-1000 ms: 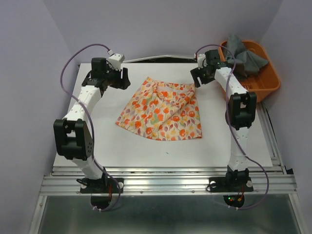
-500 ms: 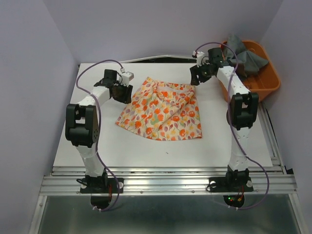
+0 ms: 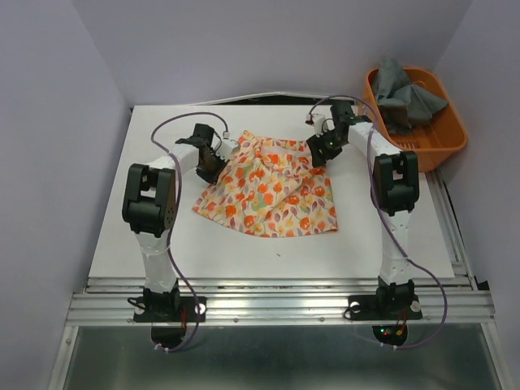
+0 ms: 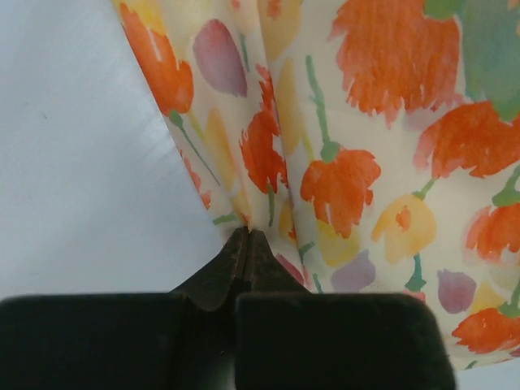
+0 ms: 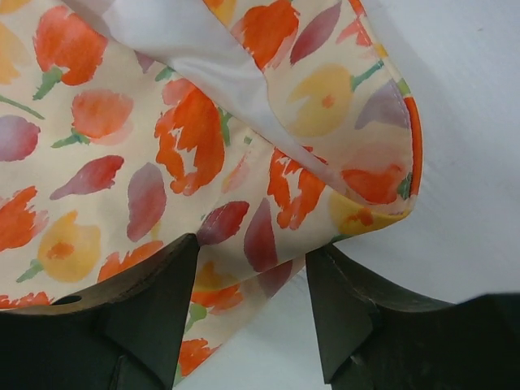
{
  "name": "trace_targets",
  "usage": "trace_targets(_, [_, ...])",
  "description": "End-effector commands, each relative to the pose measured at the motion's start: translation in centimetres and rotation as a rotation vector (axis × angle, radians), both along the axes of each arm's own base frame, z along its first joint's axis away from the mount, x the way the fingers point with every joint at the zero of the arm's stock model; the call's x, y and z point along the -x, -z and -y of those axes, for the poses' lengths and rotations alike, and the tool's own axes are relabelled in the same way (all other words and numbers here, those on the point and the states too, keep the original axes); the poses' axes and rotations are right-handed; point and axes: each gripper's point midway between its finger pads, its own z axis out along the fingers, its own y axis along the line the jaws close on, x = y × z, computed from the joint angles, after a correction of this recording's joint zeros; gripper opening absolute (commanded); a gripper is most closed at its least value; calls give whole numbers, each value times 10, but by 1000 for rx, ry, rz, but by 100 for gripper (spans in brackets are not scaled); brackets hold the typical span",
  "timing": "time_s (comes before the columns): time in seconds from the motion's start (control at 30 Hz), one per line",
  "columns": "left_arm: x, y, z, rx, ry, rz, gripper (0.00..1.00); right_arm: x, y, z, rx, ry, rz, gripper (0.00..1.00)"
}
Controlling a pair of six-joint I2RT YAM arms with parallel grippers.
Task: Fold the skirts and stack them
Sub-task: Flatten the skirt out
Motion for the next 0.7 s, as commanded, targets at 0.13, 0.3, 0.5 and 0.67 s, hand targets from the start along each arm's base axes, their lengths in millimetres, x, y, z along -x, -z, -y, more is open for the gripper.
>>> trace_targets(0.13, [115, -14, -29, -85, 201, -147, 0, 64, 4, 1, 37, -165, -86, 51])
trace_targets(0.3, [141, -36, -35, -93, 300, -77, 13, 107, -18, 2, -1, -205, -99, 56])
trace_targets(0.5, [72, -125, -14, -28, 324, 253, 52, 92, -92, -13, -106, -133, 55, 72])
trace_targets(0.67, [12, -194, 20, 72, 403, 416, 52, 54, -134, -17, -113, -97, 171, 71])
